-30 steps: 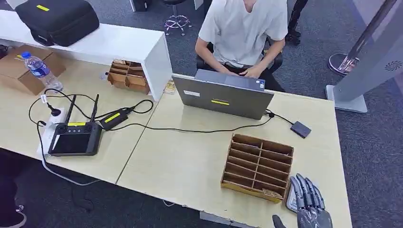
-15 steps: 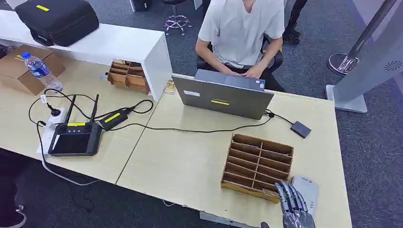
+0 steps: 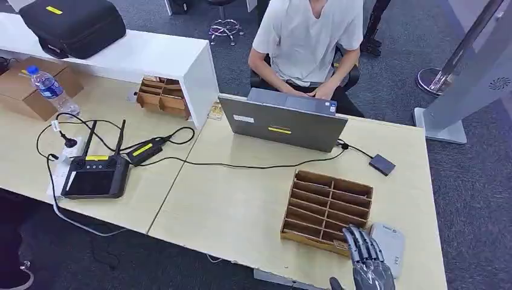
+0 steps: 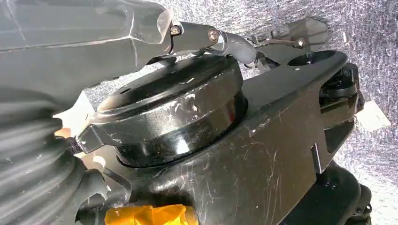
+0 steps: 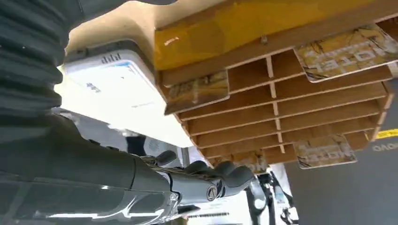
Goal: Pass the card to the sensor for recognition and then transmit it.
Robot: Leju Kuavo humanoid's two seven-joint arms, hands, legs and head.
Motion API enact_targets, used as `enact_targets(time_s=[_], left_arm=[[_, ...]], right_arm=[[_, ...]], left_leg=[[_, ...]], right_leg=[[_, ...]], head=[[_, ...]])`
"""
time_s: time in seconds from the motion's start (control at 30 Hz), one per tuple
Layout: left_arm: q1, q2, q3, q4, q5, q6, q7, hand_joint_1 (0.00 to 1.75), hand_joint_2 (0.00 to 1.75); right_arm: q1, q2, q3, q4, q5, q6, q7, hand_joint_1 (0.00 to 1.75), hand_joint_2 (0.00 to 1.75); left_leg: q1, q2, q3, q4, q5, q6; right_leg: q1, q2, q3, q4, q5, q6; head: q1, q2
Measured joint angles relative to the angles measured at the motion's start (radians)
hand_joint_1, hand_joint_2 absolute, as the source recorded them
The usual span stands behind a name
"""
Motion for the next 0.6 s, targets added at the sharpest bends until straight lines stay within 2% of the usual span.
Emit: enact_targets(time_s=[0.27, 0.6], left_arm=[[0.0, 0.0, 0.0, 0.0, -0.003, 0.0, 0.0, 0.0, 1.75], [0.0, 0.001, 0.0, 0.0, -0.002, -0.001, 0.0, 0.0, 1.75]], right_arm=[[-0.043, 0.034, -0.051, 0.037, 0.03, 0.013, -0.046, 0.0, 1.75], [-0.052, 0.059, -0.09, 0.048, 0.043, 0.031, -0.07, 0.0, 1.75]], left_leg=[[0.0, 0.0, 0.0, 0.0, 0.0, 0.0], [0.0, 0.0, 0.0, 0.0, 0.0, 0.0]], right_leg=[[0.0, 0.0, 0.0, 0.0, 0.0, 0.0], [0.0, 0.0, 0.0, 0.0, 0.0, 0.0]], head=[[0.0, 0.0], [0.0, 0.0]])
